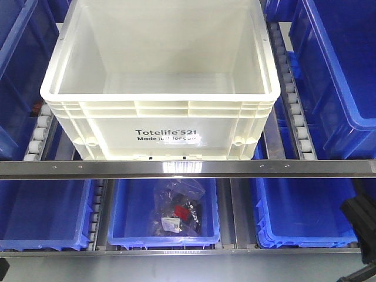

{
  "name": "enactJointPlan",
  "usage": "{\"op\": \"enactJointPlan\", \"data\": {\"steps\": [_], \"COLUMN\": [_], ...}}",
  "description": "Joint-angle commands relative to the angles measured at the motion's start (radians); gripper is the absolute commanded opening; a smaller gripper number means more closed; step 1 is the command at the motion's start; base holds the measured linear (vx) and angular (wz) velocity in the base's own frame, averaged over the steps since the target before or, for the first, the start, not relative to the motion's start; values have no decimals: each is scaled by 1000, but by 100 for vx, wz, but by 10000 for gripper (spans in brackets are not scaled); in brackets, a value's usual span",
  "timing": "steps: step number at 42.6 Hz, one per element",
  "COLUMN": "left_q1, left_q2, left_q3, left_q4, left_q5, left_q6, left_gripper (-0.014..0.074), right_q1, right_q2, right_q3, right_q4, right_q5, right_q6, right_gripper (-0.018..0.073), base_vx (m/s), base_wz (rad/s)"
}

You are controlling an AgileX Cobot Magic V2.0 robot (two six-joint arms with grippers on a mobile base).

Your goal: Place moving items into box and shelve

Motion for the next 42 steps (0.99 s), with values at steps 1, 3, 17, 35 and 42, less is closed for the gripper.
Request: {"op": "enactJointPlan", "data": {"steps": [1, 3, 17, 35, 42], "left_q1": [-5, -5, -5, -5, -5], "left_q2": [24, 24, 24, 24, 24], "left_q3": [5, 5, 5, 5, 5], "left_q4": [-9, -9, -9, -9, -9], "left_q5": [-75, -76, -76, -76, -76], "left_q6": [-7, -7, -7, -7, -7], "left_gripper": [-8, -8, -8, -8, -8], "right_q1": [-2, -2, -2, -2, -2], "right_q2": [-8, -8, -8, -8, -8], "right_q3": [5, 5, 5, 5, 5], "right_q4": [-2, -2, -1, -1, -1], "right_q5": [-42, -38, -36, -36, -36], "right_q6": [-4, -4, -4, -4, -4], "right_gripper": [-8, -8, -8, -8, -8], "base_vx": [0, 0, 0, 0, 0], "base_wz": [0, 0, 0, 0, 0]}}
